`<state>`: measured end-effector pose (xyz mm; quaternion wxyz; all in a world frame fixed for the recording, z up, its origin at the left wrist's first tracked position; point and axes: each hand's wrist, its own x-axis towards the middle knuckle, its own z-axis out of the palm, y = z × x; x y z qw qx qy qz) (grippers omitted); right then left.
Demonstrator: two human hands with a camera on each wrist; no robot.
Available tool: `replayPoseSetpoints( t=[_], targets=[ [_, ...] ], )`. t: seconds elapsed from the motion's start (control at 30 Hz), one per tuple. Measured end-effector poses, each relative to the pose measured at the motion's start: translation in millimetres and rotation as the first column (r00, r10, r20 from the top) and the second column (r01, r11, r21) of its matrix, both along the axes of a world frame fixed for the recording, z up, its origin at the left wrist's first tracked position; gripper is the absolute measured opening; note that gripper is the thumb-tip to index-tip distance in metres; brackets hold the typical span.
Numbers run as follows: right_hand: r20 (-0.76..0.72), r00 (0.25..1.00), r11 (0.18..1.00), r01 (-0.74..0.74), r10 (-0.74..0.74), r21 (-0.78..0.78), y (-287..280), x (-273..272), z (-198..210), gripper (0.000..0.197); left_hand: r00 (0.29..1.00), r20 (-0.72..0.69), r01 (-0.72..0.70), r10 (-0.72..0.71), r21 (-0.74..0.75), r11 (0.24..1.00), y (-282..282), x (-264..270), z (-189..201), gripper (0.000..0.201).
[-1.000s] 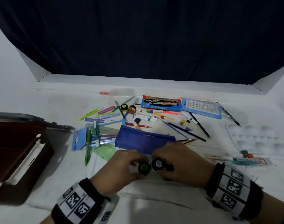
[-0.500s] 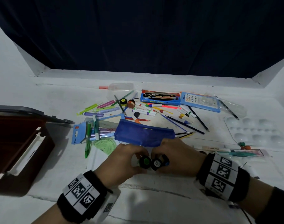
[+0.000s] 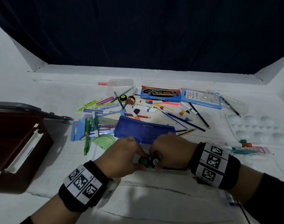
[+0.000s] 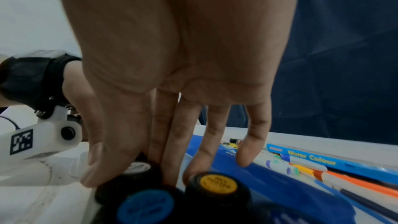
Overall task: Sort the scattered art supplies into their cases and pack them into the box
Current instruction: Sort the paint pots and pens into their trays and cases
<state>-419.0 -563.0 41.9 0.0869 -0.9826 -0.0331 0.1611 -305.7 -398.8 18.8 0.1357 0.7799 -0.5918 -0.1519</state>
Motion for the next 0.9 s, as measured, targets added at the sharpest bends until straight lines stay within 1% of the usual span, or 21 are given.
replayPoseSetpoints(
  t=[0.13,0.27,0.33,0.4,0.47,0.53,0.6,0.7,0.73,0.8,0.9],
  targets=[
    [-0.05,0.998,0.998,-0.03,0.027,-0.055,2.7,9.5,3.8,0.033,1.0,-0.026,-0.002,0.004,0.061,0.998,-4.8,1.7,6.7,0.034],
    [-0.101,0.993,0.996,-0.073,0.066,-0.061,2.3,10.6,4.4,0.031,0.998,-0.054,-0.032,0.035,0.061,0.998,-2.4,3.3,3.7,0.036],
    [-0.142,0.987,0.997,-0.073,0.073,0.003,0.0,11.9,6.5,0.031,0.996,-0.084,-0.036,0.04,0.051,0.998,-0.5,4.5,1.6,0.034],
    [-0.142,0.988,0.99,-0.04,0.059,0.135,-6.8,14.7,10.2,0.028,0.993,-0.11,-0.032,0.033,0.018,0.999,1.7,8.3,3.1,0.033],
    [-0.047,0.999,0.969,-0.014,0.026,0.246,-16.8,19.9,15.9,0.022,0.984,-0.159,-0.089,0.077,-0.069,0.994,5.9,17.5,10.7,0.03],
    [0.086,0.996,0.951,-0.007,-0.021,0.31,-29.4,28.9,20.7,0.017,0.965,-0.225,-0.179,0.135,-0.186,0.966,8.3,33.7,21.9,0.023],
    [0.186,0.979,0.939,0.018,-0.087,0.342,-43.8,42.6,22.2,0.014,0.945,-0.262,-0.268,0.197,-0.27,0.925,7.0,55.1,34.1,0.019],
    [0.285,0.94,0.942,0.093,-0.19,0.323,-65.2,69.2,19.0,0.017,0.909,-0.29,-0.396,0.3,-0.375,0.838,-5.5,93.8,43.6,0.024],
    [0.309,0.929,0.948,0.107,-0.203,0.299,-71.1,79.4,17.8,0.016,0.901,-0.283,-0.421,0.328,-0.392,0.818,-12.4,107.2,44.8,0.025],
    [0.341,0.919,0.963,0.121,-0.2,0.24,-79.3,101.4,15.0,0.017,0.898,-0.241,-0.436,0.367,-0.389,0.812,-28.9,133.6,43.2,0.024],
    [0.364,0.917,0.98,0.109,-0.164,0.168,-85.3,136.6,10.5,0.019,0.9,-0.152,-0.435,0.408,-0.281,0.855,-59.0,169.2,34.5,0.023]
  ],
)
